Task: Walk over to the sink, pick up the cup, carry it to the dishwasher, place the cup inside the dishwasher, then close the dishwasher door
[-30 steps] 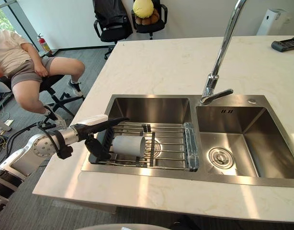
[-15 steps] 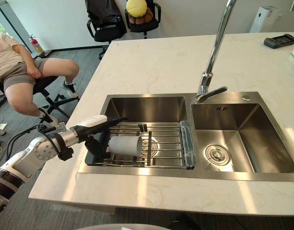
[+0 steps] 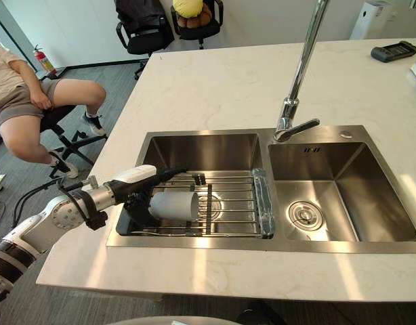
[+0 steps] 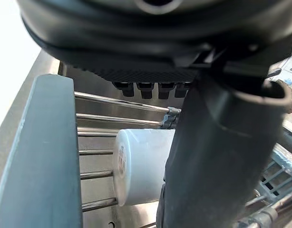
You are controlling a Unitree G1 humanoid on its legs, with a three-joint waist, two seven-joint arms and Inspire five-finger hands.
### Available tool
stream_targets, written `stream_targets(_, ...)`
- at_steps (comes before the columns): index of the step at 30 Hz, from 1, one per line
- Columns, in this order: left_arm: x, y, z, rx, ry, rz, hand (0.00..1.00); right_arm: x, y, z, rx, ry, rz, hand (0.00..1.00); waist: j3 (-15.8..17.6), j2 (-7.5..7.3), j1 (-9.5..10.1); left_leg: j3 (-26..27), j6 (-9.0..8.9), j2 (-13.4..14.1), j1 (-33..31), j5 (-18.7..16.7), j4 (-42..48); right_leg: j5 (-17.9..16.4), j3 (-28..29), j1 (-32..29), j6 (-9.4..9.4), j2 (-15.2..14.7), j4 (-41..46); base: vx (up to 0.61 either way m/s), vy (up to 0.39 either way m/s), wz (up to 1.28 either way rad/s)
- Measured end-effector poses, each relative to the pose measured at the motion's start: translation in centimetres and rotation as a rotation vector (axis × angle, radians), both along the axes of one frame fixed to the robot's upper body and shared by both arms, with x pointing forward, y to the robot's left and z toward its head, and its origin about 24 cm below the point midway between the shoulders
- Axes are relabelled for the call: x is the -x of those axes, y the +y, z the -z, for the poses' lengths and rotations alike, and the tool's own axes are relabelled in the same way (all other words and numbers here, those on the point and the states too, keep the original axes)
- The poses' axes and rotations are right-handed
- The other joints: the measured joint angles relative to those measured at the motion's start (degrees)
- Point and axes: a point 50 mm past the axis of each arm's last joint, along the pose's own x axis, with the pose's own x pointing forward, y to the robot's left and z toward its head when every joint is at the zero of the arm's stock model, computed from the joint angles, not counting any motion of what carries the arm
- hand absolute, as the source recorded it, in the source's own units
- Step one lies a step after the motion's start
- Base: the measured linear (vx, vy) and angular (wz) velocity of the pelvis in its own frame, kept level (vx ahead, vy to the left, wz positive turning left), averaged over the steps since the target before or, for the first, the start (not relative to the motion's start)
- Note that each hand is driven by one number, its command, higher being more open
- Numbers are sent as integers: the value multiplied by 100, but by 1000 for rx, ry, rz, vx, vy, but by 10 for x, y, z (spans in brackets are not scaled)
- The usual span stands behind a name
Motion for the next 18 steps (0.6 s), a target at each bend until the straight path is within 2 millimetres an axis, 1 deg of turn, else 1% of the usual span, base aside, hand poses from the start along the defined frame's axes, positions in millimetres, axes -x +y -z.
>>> stream_targets(18, 2, 0, 2, 4, 19, 7, 100, -3, -3, -2, 12, -13, -47, 100, 14, 24, -88, 30, -3, -1, 20, -13, 0, -2, 31, -3, 1, -3, 20, 0, 0, 0)
